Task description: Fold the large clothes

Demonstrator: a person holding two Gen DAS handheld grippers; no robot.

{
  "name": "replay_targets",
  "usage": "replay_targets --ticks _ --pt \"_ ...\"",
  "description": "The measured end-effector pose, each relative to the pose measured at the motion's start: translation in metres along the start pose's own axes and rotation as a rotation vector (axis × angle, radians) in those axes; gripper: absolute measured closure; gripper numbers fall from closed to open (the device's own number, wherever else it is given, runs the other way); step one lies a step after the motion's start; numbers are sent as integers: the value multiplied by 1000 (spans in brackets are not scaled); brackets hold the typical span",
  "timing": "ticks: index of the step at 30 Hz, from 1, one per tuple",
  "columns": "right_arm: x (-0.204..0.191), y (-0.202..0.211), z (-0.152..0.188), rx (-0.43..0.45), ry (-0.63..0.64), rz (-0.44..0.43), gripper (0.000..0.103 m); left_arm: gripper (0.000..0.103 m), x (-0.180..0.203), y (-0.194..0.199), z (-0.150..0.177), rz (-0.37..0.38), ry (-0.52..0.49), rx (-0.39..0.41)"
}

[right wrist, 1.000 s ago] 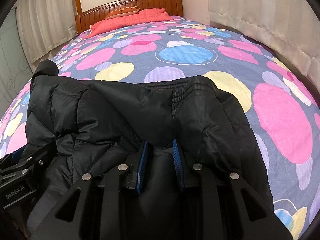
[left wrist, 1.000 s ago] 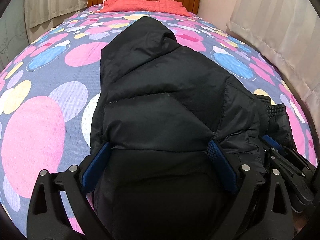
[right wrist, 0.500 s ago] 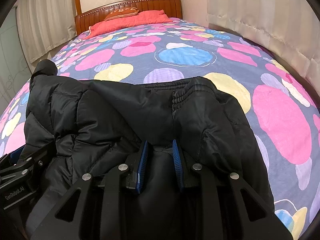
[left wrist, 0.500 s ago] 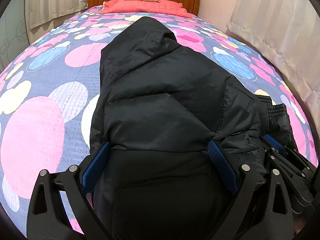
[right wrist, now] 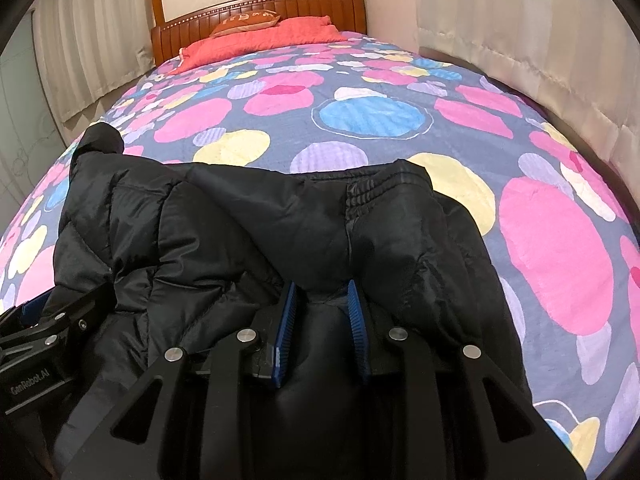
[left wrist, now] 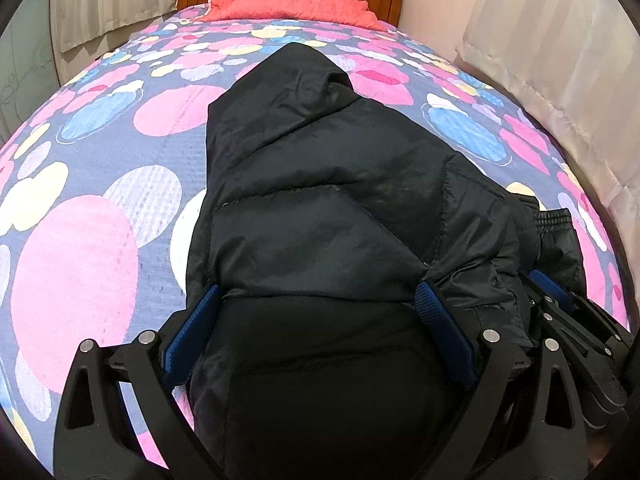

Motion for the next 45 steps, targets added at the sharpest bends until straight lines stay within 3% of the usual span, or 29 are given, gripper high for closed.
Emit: replay_targets --ticks 11,16,23,30,36,39,45 --pt "6 47 -4 47 -25 -27 54 7 -11 30 -1 64 57 -22" --pt "19 81 -6 98 -65 -73 43 7 -32 60 2 157 158 14" --pt "51 110 4 129 -147 -142 39 7 -88 86 16 235 363 64" --pt "88 97 17 104 -283 -278 31 7 -139 72 51 440 613 71" --pt "111 57 31 26 -453 -463 31 7 -143 25 81 686 802 -45" --pt "115 38 35 -1 -502 -526 31 7 -134 30 75 674 718 6" --pt "112 2 38 -68 -584 -680 31 2 -109 23 68 633 621 -4"
Point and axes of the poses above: each gripper's, at about its wrist camera, not at the fingertips, and y roughly against the way its jaws point, x to its right, z to its underside, the point moved 9 cm from there along -y, roughly the way its jaws point, and after that the axes turned 15 degrees about -x, right-handed, at the moved point
